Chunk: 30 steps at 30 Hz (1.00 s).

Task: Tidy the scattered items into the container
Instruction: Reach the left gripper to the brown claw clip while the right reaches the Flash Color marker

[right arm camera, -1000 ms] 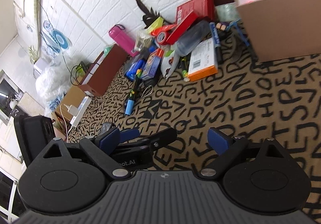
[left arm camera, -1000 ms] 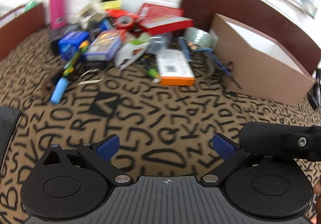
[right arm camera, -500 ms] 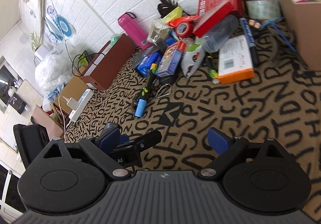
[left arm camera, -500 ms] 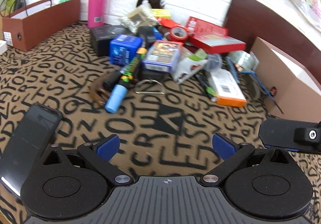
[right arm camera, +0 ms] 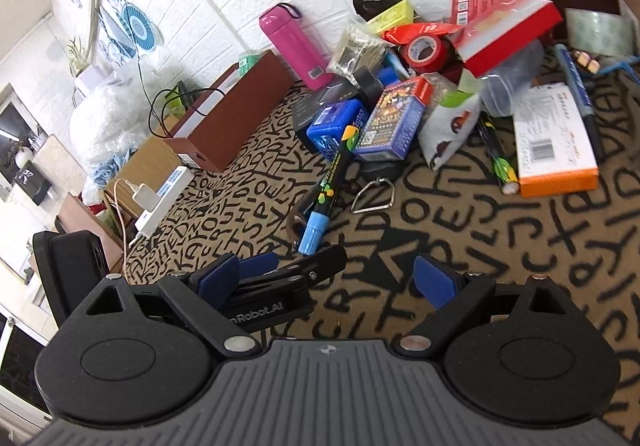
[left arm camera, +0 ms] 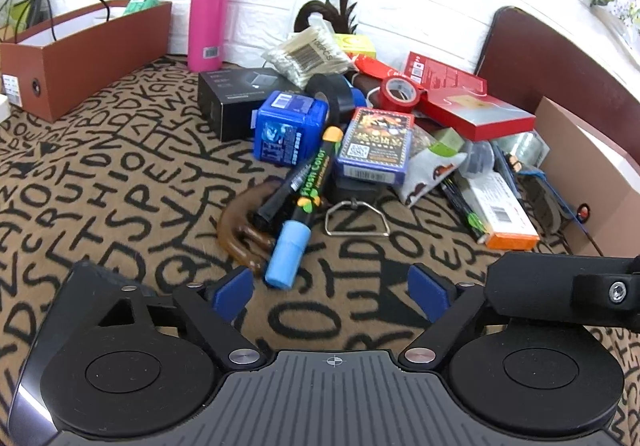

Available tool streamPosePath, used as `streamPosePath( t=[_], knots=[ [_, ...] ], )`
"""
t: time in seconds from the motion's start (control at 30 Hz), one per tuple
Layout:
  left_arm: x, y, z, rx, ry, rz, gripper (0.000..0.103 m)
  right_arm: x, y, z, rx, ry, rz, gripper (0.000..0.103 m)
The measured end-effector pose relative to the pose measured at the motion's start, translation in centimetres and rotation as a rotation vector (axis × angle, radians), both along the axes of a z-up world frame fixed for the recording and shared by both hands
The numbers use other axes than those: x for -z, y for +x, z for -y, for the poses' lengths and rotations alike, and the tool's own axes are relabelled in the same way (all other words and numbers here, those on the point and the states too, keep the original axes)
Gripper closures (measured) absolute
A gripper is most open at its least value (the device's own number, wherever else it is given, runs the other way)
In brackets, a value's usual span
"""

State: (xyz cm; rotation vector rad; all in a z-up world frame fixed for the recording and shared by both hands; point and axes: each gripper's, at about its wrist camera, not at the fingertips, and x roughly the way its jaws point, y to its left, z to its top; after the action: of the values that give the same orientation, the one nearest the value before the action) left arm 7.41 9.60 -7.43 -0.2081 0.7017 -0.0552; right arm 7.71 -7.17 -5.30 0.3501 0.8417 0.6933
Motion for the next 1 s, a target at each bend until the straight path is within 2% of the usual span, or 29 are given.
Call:
streamPosePath(
  t=[0.23,0.4,0.53,0.7,0.9,0.93,1.0],
  knots=[
    [0.7,1.7,-1.0,0.005,-0.017,-0.016,0.013,0.6,1.5,-1.8,-0.004,-0.003,-0.015,0.009],
    [0.7,2.9,-1.5,-0.003,0.015,-0.003,0.014,1.1,2.8,-3.3,-0.003,-0.008,-0.026,0.01],
    [0.8,3.7,-2.4,-0.01,0.005,-0.007,0.018,1.4,4.0,-4.4,-0.001,-0.003,-0.038,0.012],
    [1.0,4.2,-2.9,-0.014,0.005,-0.003,0.021,1.7,5.1,-5.8,-0.011,-0.018,-0.038,0.018],
    [1.4,4.6,-3.4,-0.008,0.02,-0.007,0.029,2.7,6.5,-6.9,-0.002,-0.029,-0.065,0.025],
    [1.5,4.6,-3.6,-0.007,0.014,-0.009,0.034,2.9,6.7,-7.1,0.0,-0.034,-0.069,0.027],
    [1.7,4.6,-3.7,-0.005,0.01,-0.006,0.034,3.3,7.1,-7.4,0.005,-0.047,-0.074,0.031]
  ],
)
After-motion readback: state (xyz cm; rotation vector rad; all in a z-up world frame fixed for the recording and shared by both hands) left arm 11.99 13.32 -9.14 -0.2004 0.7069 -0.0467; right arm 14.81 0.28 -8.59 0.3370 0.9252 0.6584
